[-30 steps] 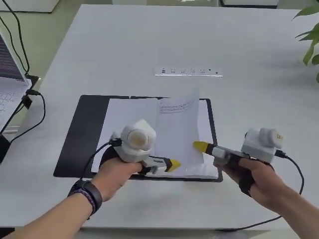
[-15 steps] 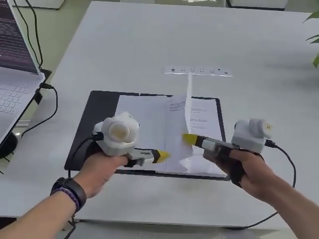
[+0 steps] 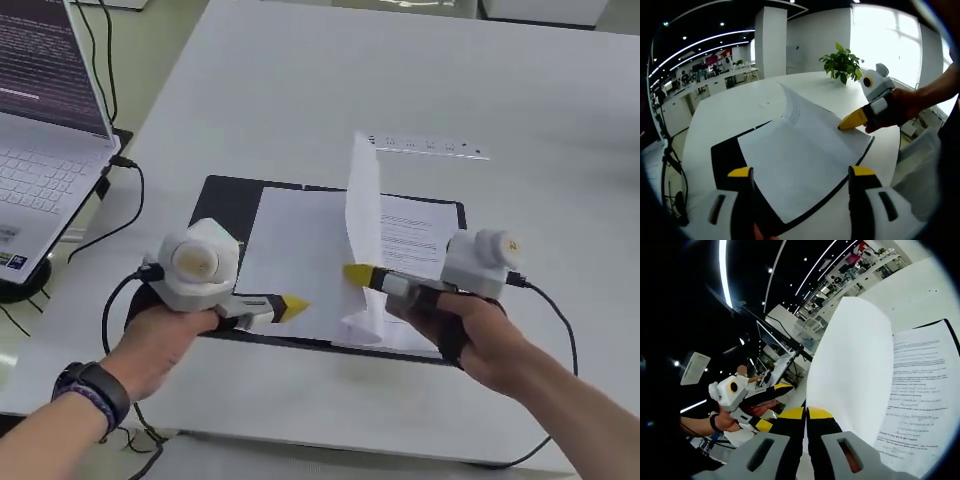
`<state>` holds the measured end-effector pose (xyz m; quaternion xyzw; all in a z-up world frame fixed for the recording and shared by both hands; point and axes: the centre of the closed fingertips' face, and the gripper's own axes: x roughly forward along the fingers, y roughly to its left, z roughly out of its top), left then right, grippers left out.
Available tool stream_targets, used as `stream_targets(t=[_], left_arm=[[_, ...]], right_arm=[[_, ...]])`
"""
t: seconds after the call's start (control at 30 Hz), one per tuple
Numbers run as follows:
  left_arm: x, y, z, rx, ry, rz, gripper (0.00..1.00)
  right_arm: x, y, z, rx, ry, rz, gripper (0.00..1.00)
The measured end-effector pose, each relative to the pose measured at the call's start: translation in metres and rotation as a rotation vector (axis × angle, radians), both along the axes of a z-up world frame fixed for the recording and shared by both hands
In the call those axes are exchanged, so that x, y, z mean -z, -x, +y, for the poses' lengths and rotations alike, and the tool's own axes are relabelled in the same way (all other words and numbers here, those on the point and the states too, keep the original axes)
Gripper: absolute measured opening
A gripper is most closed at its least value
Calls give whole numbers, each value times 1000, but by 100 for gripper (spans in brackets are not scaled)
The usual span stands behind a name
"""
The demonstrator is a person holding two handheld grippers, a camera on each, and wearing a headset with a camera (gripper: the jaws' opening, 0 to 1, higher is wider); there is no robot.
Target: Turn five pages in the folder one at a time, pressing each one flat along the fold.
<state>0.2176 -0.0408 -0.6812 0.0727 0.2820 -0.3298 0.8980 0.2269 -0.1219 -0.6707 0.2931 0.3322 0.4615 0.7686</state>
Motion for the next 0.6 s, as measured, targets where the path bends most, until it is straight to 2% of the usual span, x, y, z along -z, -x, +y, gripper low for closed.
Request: stream_targets(t=[0.1,0.17,0.4,0.5,0.6], left_arm=[[-1,-1,13,-17,5,0,77],[-2,1,20,-34,15,3,77],[-3,7,42,-67,14,-4,77],[-3,11,51,-78,14,-4,77],[-5,13,60,-107,32,-5,77]], right_arm=[[1,-1,9,-14,4,0,0],[2,-3,16,-20,3,7,0],[6,-5,40,-42,1,17,0],[9,-7,50,-50,-6,34,0],[10,-8,63,-59,-4,42,0]])
